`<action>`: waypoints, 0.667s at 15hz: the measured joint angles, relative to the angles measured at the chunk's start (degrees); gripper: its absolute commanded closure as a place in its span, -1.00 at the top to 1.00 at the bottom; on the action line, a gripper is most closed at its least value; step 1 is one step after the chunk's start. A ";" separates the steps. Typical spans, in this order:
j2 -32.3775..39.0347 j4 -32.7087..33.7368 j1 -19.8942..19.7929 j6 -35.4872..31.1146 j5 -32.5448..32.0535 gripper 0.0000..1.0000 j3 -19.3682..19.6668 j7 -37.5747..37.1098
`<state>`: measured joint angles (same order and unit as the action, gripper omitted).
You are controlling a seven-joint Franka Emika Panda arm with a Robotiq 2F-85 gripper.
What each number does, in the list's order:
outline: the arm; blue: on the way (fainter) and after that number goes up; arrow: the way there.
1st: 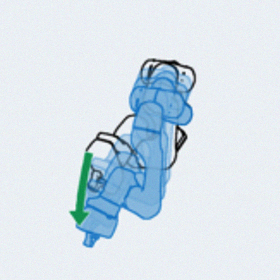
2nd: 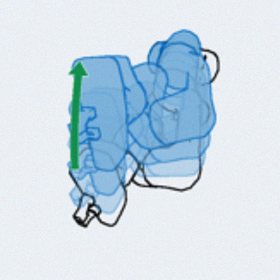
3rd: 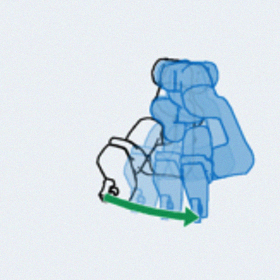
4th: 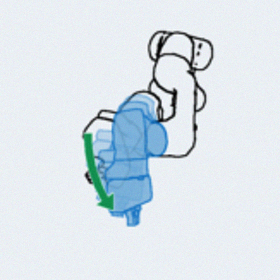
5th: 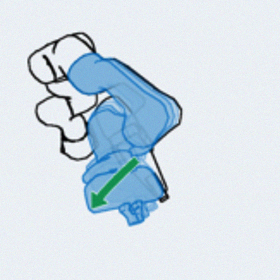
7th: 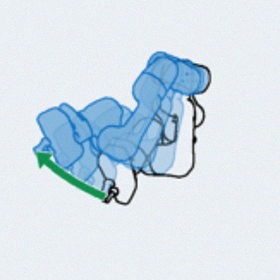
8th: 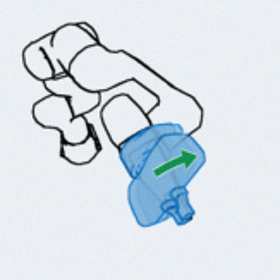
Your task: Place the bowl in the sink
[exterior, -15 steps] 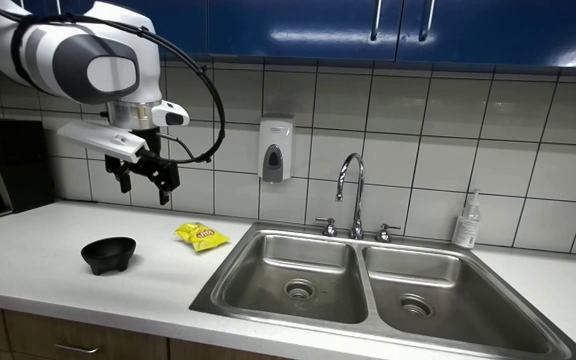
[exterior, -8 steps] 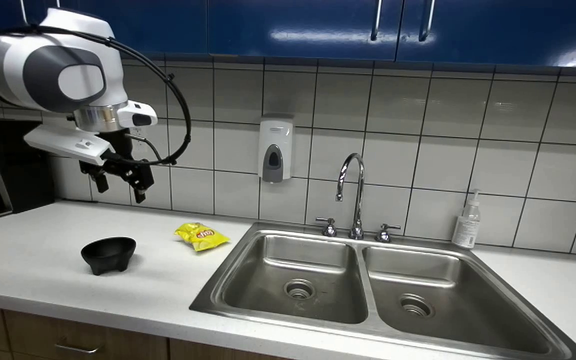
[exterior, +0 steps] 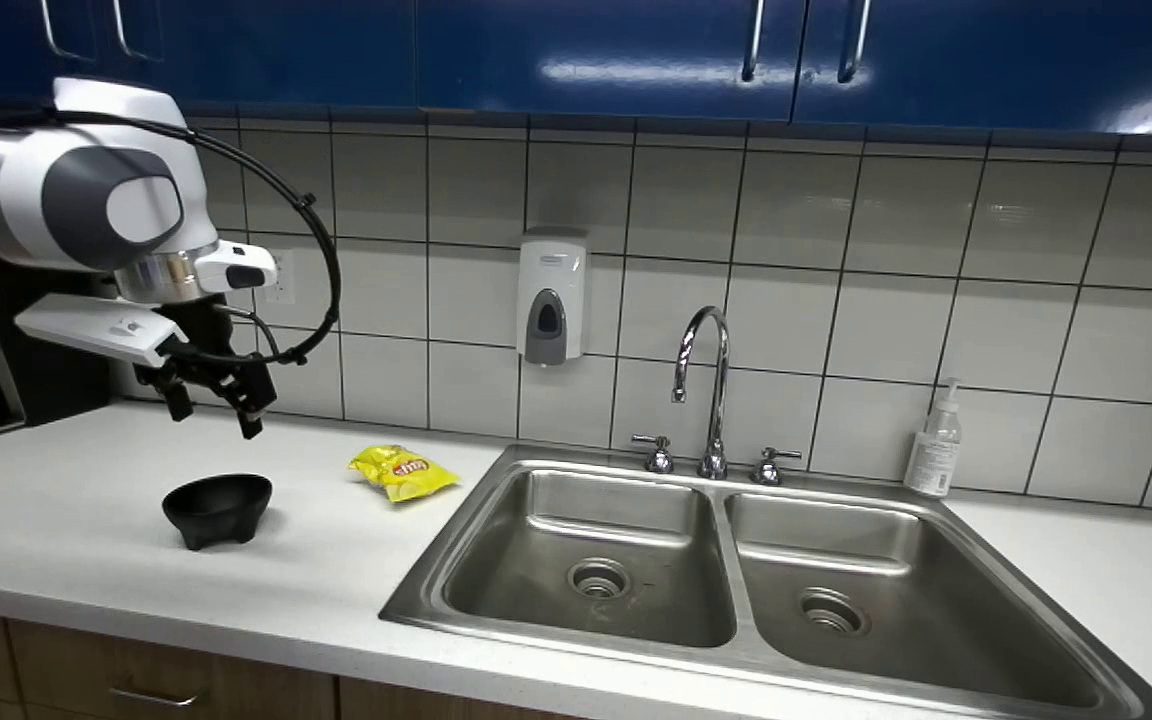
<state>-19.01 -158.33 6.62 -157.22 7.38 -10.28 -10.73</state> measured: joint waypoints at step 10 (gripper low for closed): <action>13.87 8.02 -3.05 -2.03 -14.85 1.00 -2.37 -17.33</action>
<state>-5.14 -150.32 3.57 -159.24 -7.47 -12.65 -28.06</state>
